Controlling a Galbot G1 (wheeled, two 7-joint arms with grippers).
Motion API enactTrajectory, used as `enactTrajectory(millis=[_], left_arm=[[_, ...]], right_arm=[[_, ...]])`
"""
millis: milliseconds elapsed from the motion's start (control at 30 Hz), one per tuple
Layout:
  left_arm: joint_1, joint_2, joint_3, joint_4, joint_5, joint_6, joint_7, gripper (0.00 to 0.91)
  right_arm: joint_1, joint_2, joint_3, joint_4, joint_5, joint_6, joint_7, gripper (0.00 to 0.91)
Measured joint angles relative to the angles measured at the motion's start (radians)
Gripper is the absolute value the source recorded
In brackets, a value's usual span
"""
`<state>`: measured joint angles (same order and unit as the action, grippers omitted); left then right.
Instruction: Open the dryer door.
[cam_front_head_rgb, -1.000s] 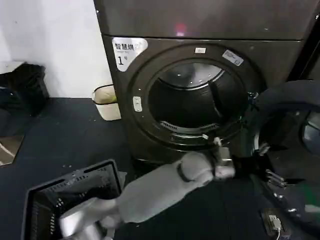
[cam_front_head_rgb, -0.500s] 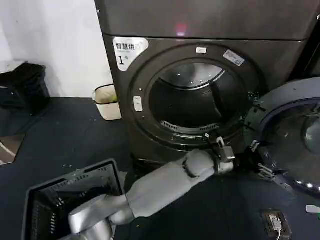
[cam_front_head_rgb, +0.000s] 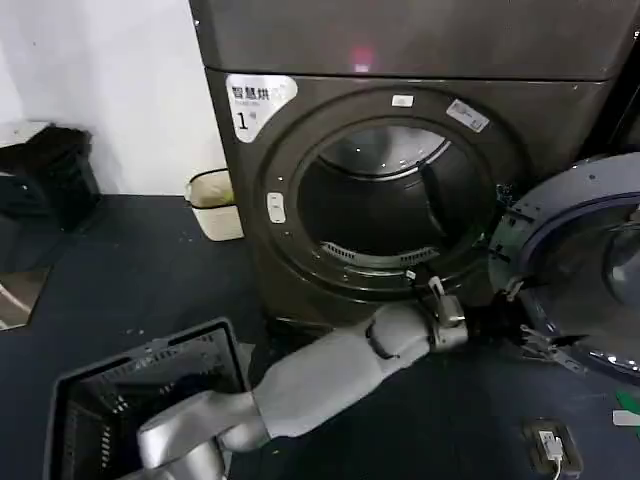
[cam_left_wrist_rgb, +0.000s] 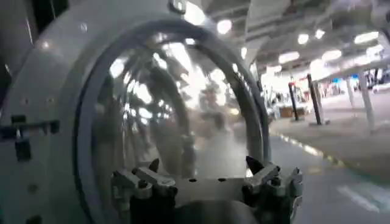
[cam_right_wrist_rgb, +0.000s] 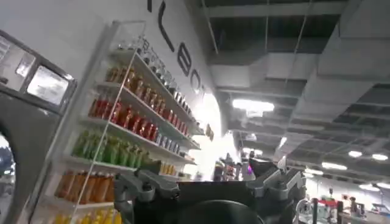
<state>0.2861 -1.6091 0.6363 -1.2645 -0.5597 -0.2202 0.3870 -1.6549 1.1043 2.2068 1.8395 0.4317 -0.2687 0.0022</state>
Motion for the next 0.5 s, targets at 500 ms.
enactTrajectory(millis=[500], left_arm=[[-0.036,0.034,0.067,-0.214,-0.065,-0.077,-0.065,0.907]], right_arm=[[-0.001,-0.009,0.009,0.006,-0.008,0.006,-0.007,0.907]])
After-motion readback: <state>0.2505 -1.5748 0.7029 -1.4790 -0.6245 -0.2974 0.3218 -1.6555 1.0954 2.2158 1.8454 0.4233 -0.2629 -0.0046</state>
